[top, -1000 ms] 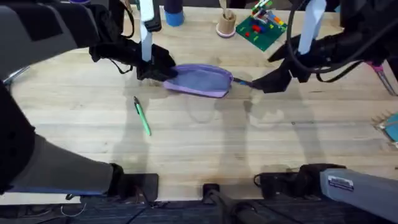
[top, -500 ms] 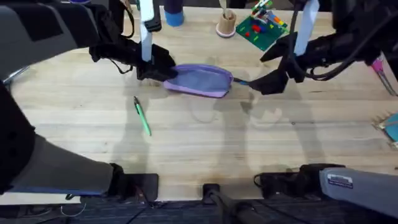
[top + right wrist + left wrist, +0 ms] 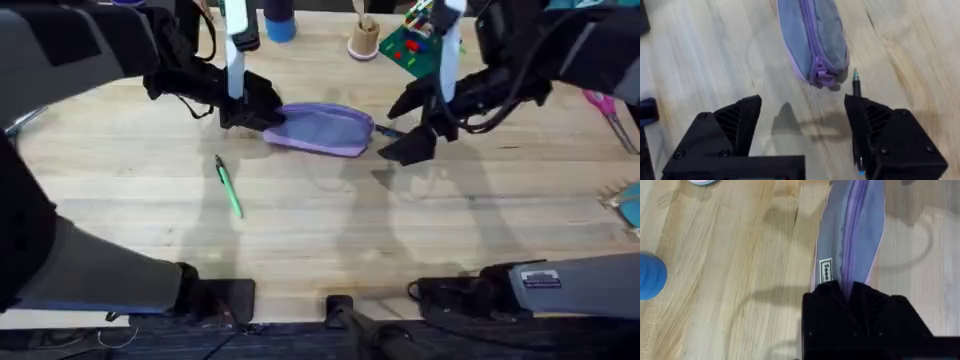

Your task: Unzip the bag, pick up the pens from the table one at a time and place them inside, then zip the bag closed.

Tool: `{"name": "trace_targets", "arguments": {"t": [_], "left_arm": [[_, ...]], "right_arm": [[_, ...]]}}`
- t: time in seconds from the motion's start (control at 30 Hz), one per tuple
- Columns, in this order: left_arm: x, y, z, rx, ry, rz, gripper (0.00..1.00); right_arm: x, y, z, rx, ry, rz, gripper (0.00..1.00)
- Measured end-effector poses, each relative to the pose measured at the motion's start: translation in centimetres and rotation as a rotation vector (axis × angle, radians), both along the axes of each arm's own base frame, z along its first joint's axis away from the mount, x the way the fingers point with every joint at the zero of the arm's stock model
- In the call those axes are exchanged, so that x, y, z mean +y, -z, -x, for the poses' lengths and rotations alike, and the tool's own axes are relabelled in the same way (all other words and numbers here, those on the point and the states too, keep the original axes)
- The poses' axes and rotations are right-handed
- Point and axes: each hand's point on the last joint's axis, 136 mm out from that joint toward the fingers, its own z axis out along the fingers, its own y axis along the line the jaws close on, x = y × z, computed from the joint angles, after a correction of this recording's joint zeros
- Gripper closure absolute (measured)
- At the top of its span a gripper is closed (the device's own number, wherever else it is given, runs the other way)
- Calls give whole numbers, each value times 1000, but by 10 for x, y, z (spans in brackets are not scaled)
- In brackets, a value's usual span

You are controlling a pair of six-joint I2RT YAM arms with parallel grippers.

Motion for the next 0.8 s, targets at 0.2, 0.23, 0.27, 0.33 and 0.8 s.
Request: {"name": "trace_targets", "arguments": {"t": [0.2, 0.23, 0.27, 0.33, 0.8], "left_arm": [[0, 0, 0, 0, 0, 0, 958], [0, 0, 0, 0, 0, 0, 958], [0, 0, 0, 0, 0, 0, 958], [0, 0, 0, 0, 0, 0, 958], [0, 0, -1, -3, -1, -2, 958]], "right_arm": [[11, 10, -9, -22, -36, -12, 6], [13, 11, -9, -21, -42, -12, 6], [16, 12, -9, -21, -50, -14, 6], [20, 14, -9, -23, -64, -15, 35], [24, 16, -11, -44, -86, -11, 667]]}}
